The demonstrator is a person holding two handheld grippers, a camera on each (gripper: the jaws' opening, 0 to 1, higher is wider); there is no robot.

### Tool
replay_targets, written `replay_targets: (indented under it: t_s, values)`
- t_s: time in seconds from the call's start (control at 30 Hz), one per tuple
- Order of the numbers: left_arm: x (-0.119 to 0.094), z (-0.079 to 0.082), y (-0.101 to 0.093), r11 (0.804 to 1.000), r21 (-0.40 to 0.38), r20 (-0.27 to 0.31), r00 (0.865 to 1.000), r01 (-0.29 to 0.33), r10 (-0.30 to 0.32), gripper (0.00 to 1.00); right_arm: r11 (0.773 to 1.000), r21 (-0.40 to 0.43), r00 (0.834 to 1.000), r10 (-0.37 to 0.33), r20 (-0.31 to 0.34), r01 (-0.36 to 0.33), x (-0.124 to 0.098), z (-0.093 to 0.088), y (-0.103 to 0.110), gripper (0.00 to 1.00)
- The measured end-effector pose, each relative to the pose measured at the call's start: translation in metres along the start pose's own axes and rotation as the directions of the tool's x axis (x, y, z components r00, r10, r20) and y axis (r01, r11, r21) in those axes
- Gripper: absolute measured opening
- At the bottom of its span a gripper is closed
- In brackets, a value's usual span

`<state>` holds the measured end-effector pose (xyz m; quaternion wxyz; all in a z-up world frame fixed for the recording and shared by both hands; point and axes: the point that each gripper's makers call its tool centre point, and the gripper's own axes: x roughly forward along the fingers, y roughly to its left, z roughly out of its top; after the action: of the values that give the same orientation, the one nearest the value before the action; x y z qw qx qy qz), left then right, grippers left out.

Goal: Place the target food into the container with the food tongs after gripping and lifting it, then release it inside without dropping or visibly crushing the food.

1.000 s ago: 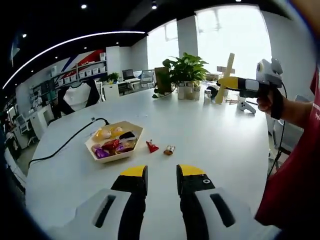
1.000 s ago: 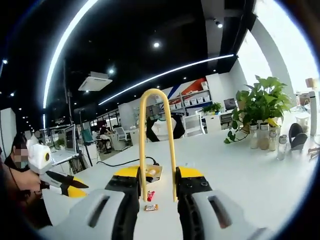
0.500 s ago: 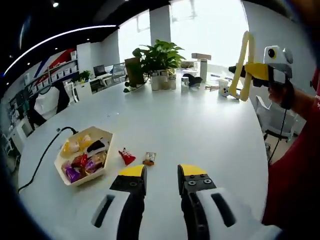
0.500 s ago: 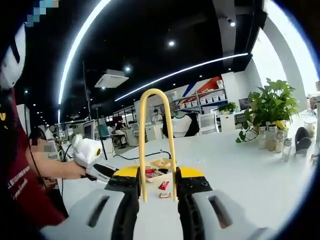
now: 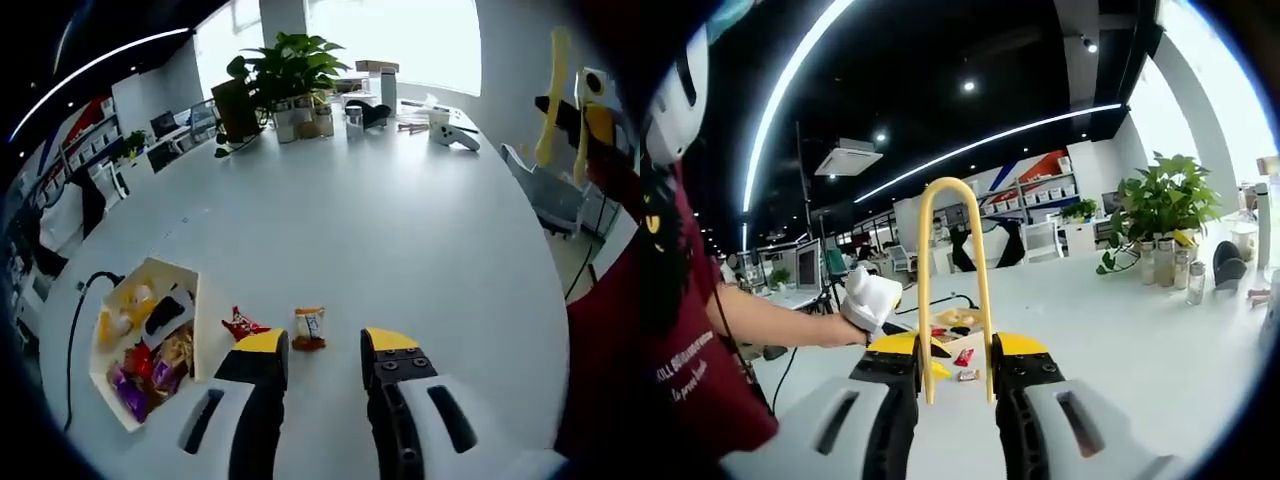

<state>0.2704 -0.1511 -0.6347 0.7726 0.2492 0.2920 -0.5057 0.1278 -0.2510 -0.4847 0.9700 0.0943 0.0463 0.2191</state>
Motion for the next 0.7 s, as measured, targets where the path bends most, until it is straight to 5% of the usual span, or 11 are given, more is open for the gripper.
replay_targets:
  t_s: [0.17,0.3,0.7]
  values:
    - [0.011,0.004,0.003,0.998,-0.047,-0.003,0.999,0.034,-0.034,0.26,1.000,0.004,1.000,-0.004,-0.008,0.004,-0.001,-0.003,0.001,0.25]
    - [0.021,-0.001,0.013,0.999,0.042,-0.065,0.998,0.015,-0.012,0.24,1.000,0.016,1.000,-0.004,-0.021,0.004,0.002,-0.008,0.000,0.25]
    - [0.037,-0.012,0.014,0.998,0.051,-0.127,0.991,0.049,-0.042,0.15,0.999,-0.043,0.999,-0.008,-0.052,0.006,0.009,-0.014,0.002,0.25]
